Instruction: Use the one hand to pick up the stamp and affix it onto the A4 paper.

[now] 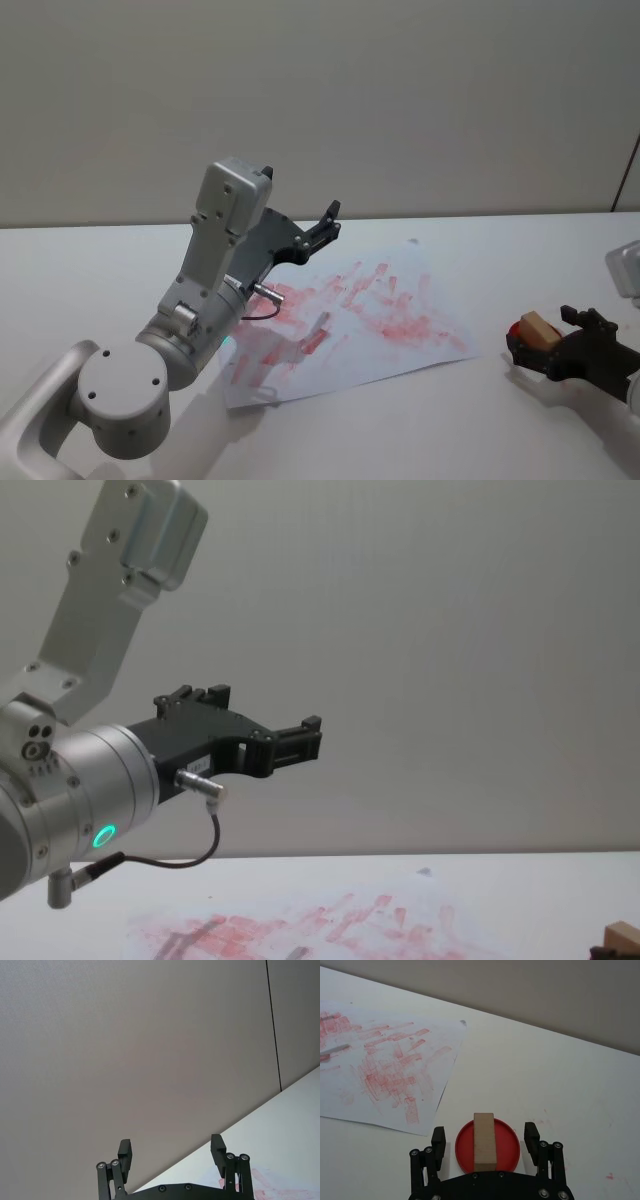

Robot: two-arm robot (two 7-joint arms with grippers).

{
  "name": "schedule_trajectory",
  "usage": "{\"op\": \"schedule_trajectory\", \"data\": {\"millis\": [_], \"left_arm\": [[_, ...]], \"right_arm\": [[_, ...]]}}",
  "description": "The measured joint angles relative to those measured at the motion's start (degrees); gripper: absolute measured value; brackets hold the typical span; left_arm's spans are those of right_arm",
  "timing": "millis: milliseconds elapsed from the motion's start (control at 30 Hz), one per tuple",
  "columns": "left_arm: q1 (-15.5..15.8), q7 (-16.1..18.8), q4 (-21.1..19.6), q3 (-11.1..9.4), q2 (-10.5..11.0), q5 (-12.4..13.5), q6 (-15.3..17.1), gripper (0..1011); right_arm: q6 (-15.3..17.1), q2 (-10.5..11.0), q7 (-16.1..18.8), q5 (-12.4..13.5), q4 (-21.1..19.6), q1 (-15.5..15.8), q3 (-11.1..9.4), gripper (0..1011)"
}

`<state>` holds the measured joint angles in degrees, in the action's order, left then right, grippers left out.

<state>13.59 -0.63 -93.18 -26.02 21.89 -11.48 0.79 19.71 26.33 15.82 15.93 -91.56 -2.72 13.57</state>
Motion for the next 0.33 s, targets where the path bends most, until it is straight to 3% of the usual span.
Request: {"op": "schedule_trajectory", "data": {"millis": [100, 333], "left_arm": [[0.0, 0.0, 0.0, 0.0, 0.0, 0.0, 0.0, 1001], [0.0, 0.0, 0.0, 0.0, 0.0, 0.0, 0.0, 1001]], "right_arm": [[0.0, 0.0, 0.0, 0.0, 0.0, 0.0, 0.0, 1000], [0.1, 0.0, 0.0, 0.0, 0.0, 0.0, 0.0, 1001]]}}
